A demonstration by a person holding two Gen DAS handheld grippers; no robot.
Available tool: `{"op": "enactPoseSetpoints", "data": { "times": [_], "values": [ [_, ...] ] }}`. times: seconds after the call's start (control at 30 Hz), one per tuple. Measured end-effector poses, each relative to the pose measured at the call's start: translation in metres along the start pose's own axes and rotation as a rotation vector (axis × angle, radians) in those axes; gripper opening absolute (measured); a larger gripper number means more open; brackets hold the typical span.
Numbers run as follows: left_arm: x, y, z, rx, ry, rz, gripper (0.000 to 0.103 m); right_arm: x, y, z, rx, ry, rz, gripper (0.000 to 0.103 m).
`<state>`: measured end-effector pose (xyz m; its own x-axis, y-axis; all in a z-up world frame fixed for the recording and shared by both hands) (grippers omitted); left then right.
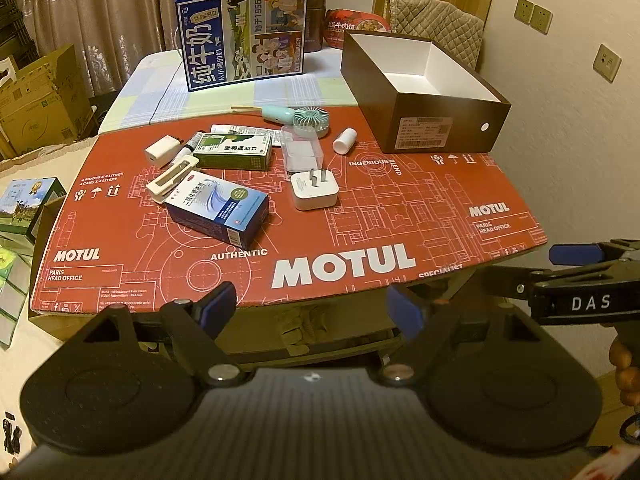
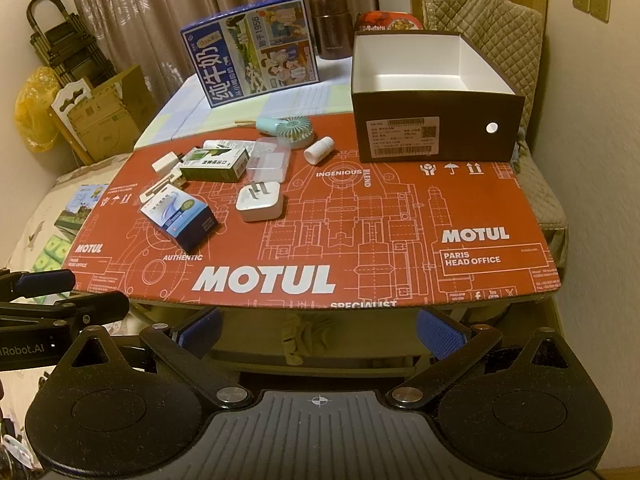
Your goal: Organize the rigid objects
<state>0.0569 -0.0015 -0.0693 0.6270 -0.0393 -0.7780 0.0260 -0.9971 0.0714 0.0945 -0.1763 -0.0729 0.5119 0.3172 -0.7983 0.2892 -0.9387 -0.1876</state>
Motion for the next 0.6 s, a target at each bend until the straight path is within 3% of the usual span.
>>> {"op": "enactPoseSetpoints", "data": {
  "times": [0.6],
  "values": [
    [0.0005,-0.0001,-0.0015,0.0,-0.001,0.001,0.08,0.0046,-0.0061,-0.0053,0.001,0.001,0.007,0.101]
  ]
}}
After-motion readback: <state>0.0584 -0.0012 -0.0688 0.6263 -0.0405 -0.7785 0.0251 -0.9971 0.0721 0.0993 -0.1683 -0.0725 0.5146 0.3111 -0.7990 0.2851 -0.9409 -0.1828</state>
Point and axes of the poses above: each gripper's, at about its wrist camera, not at the fingertips, and x roughly the way its jaws point, y to its right, z to its underside, the point moved 9 cm from there along x, roughly the way its jaws point, and after that the axes turned 2 degrees about z, right-handed, at the moved point
